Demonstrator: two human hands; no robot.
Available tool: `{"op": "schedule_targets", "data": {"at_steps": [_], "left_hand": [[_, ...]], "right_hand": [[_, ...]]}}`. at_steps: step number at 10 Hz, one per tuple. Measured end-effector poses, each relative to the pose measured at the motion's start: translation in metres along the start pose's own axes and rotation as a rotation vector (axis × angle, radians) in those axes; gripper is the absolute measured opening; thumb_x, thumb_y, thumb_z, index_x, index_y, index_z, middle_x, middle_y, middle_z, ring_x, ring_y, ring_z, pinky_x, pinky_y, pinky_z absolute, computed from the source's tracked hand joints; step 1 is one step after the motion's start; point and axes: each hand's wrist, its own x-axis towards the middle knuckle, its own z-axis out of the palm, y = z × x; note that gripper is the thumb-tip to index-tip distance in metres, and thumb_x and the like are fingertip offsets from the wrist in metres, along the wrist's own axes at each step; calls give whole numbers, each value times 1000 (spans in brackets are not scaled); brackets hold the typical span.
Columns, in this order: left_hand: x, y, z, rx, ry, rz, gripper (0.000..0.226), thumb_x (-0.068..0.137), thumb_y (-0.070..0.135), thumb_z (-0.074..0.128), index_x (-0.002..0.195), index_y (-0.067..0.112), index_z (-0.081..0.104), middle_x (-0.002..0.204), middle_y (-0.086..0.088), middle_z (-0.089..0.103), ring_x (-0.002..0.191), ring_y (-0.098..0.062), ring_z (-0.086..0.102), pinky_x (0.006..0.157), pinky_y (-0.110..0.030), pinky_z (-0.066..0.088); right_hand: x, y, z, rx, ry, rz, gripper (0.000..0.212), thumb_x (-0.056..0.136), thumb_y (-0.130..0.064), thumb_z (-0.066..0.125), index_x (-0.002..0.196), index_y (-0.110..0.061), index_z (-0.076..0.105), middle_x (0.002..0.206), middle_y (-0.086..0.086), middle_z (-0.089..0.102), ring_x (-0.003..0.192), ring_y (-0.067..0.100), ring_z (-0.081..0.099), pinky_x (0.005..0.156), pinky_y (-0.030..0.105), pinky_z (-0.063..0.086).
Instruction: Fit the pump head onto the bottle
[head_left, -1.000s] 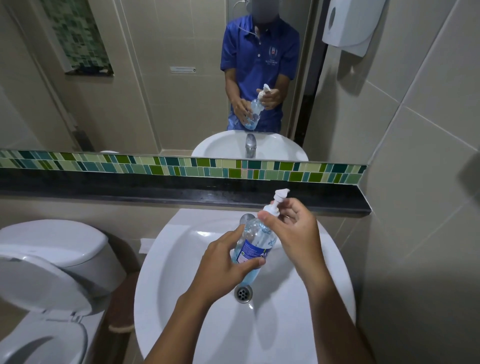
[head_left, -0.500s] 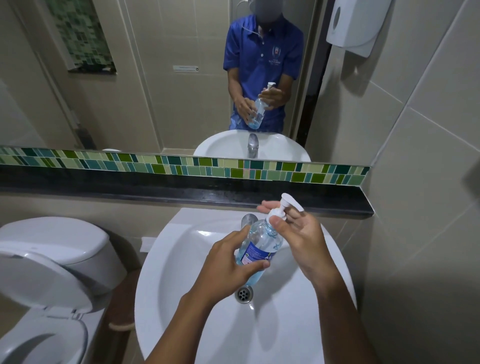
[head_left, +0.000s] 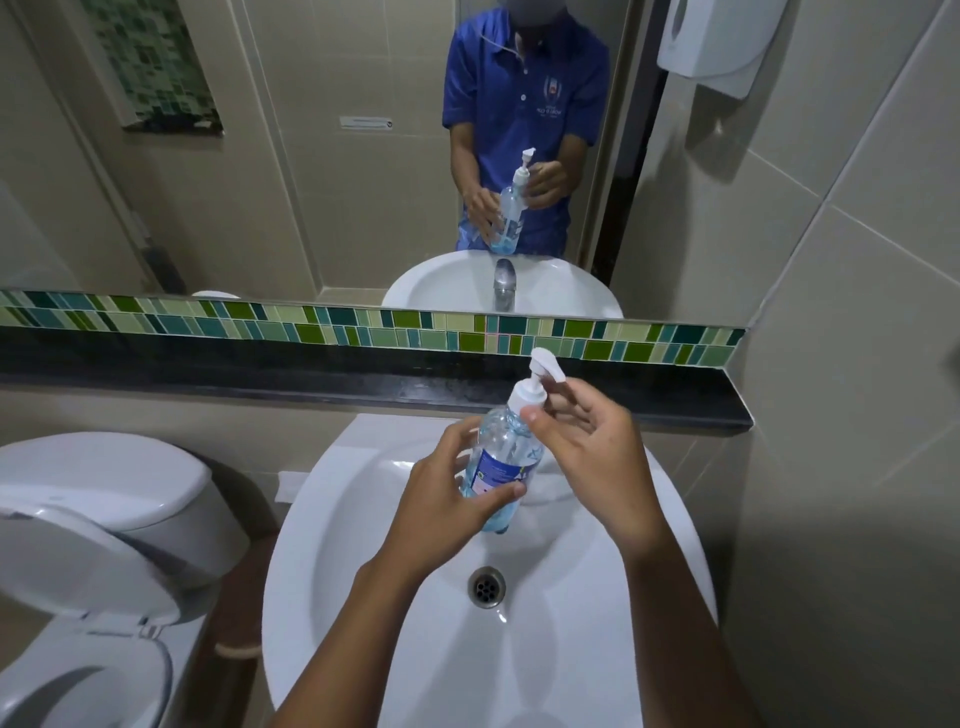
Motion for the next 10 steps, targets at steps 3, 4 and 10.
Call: {"op": "schedule_targets", "data": {"at_steps": [3,4,10], "left_hand": [[102,-3,-6,118,65,88,69,76,37,88,138,33,59,126,10,65,107,0,63,97,-39,57],[137,-15,-6,135,71,52,65,75,30,89,135,26,63,125,4,68,108,-11,67,98,-45,57],[226,-53,-1,58,-45,-57,73,78,14,88,143,19,54,134,-2,68,113,-15,69,99,-44,58]], "right_hand": [[97,3,19,-200,52,-44,29,84,-20,79,112,-20,73,97,-8,77,89,0,71,80,27,60],[129,18,32,-251,63,-49,29,84,-18,79,112,-14,74,100,0,78,89,8,72,81,28,59],[204,68,50,-333,73,85,34,86,-19,77,119,-12,71,108,3,76,96,12,69,85,30,57]]}}
